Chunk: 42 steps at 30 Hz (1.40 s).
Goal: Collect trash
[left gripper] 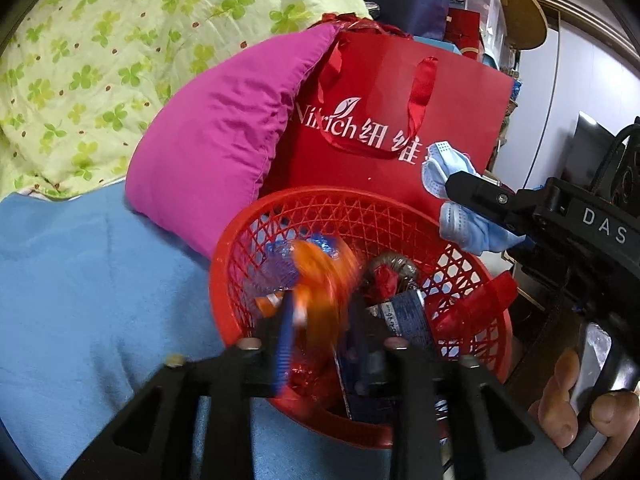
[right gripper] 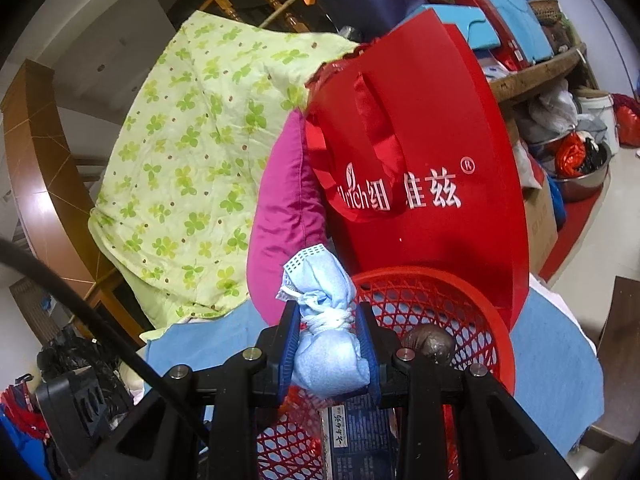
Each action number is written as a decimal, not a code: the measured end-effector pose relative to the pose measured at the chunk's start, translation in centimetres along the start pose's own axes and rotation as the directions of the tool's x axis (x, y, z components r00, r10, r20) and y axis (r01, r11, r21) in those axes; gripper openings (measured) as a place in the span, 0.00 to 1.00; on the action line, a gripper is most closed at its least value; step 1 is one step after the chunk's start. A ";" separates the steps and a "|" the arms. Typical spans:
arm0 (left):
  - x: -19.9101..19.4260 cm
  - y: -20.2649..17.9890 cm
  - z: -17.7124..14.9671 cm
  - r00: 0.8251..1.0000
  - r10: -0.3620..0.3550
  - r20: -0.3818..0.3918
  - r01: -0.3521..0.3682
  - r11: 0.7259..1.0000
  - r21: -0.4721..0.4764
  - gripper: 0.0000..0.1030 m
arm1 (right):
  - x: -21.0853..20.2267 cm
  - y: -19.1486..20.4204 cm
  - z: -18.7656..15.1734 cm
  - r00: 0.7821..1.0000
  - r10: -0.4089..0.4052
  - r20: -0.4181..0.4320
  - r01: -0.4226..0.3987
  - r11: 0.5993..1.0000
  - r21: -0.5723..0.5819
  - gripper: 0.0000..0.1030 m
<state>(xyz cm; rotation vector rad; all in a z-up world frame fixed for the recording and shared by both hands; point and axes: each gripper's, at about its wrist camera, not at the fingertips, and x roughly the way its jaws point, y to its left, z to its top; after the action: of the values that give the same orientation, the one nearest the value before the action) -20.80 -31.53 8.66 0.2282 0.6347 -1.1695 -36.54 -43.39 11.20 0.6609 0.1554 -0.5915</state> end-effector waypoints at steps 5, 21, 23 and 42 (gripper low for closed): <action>-0.9 0.5 0.2 1.000 0.007 0.024 -0.006 1.000 -0.010 0.61 | 0.2 -0.4 0.0 1.000 0.024 -0.012 -0.024 0.999 0.036 0.38; -6.0 3.6 0.7 0.961 0.256 0.106 -0.259 0.966 0.006 0.85 | -0.8 2.3 -0.4 0.998 0.033 0.062 -0.032 0.999 -0.018 0.38; -6.7 3.7 0.7 0.953 0.275 0.125 -0.280 0.960 0.021 0.87 | -1.0 3.0 -0.6 0.997 0.029 0.074 -0.027 0.999 -0.039 0.38; -12.7 5.4 0.7 0.904 0.393 0.167 -0.399 0.917 0.002 0.89 | -5.4 7.3 -3.6 0.985 0.035 0.169 -0.004 0.984 -0.180 0.70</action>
<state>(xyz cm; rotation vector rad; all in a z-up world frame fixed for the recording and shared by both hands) -18.73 -19.77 15.67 0.2745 0.3977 -0.7959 -36.76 -34.02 14.02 0.4339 0.0404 -0.6044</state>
